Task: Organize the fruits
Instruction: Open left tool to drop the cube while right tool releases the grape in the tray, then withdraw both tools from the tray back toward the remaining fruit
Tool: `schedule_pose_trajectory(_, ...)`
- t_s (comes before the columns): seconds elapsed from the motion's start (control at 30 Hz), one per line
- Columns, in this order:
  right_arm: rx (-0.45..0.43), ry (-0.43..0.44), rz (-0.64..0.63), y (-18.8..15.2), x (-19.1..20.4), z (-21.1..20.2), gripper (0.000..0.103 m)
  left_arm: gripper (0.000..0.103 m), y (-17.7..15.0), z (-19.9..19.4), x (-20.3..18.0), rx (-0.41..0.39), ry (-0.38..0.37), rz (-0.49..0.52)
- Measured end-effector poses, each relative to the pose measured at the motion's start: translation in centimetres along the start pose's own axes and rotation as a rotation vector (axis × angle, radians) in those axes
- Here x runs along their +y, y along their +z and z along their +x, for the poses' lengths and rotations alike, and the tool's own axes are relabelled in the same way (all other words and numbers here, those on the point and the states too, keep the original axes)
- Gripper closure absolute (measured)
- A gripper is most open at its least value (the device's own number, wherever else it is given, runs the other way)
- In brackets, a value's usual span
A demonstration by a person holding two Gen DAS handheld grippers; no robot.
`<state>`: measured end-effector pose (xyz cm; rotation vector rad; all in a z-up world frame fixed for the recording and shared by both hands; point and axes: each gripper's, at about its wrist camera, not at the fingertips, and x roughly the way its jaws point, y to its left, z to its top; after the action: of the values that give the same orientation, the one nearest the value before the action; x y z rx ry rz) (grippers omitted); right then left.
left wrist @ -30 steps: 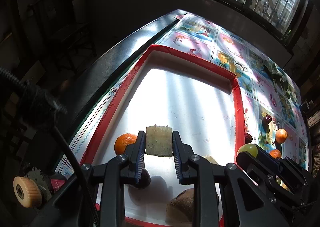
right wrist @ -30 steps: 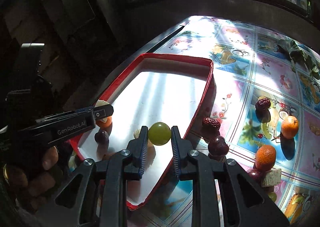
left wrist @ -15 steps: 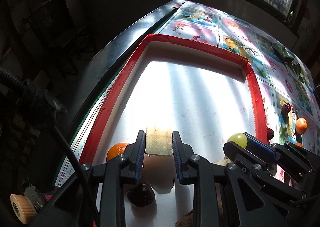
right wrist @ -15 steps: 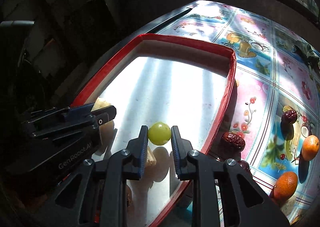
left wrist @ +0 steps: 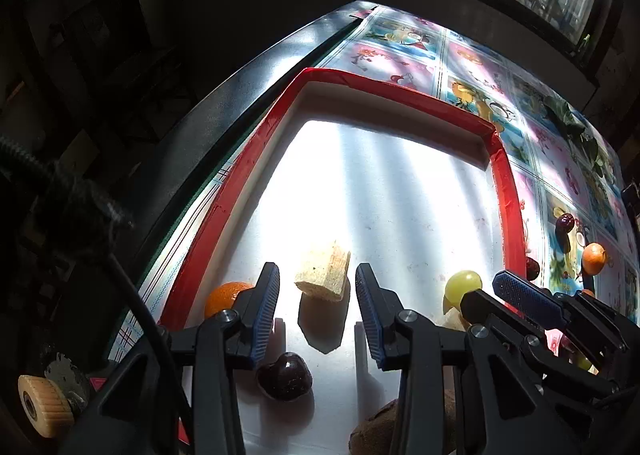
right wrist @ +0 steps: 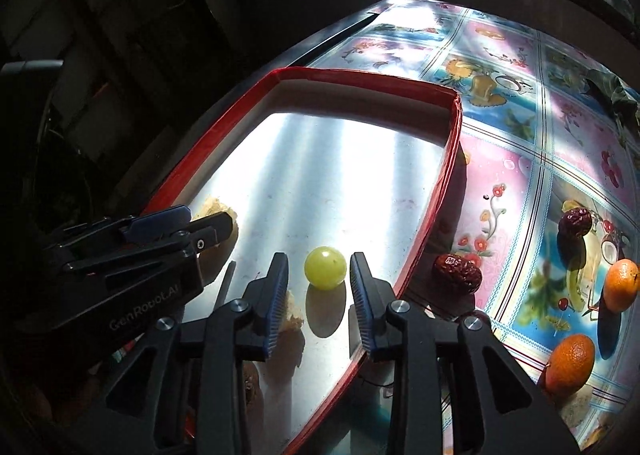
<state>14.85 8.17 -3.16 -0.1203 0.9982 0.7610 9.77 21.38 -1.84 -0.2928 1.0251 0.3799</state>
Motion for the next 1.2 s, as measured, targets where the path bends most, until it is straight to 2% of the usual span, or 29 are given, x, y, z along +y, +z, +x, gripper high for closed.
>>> schedule_pose_trajectory(0.3,-0.075,-0.003,0.063,-2.0,-1.5,-4.7,0.068,0.059,-1.3,-2.9,-0.7,-0.044,-0.025,-0.016)
schedule_pose_trajectory(0.53,-0.131,-0.037,0.138,-4.5,-4.3,-8.5,0.062,0.042,-2.6,-5.5,-2.2,-0.111,-0.014,0.003)
schedule_pose_trajectory(0.9,-0.164,-0.104,0.283,-9.2,-10.1,-12.6,0.062,0.042,-4.4,-6.4,-4.8,-0.102,-0.063,0.050)
schedule_pose_trajectory(1.2,-0.175,-0.142,0.355,-11.4,-13.3,-14.4,0.062,0.041,-5.8,-7.4,-8.1,-0.095,-0.124,0.114)
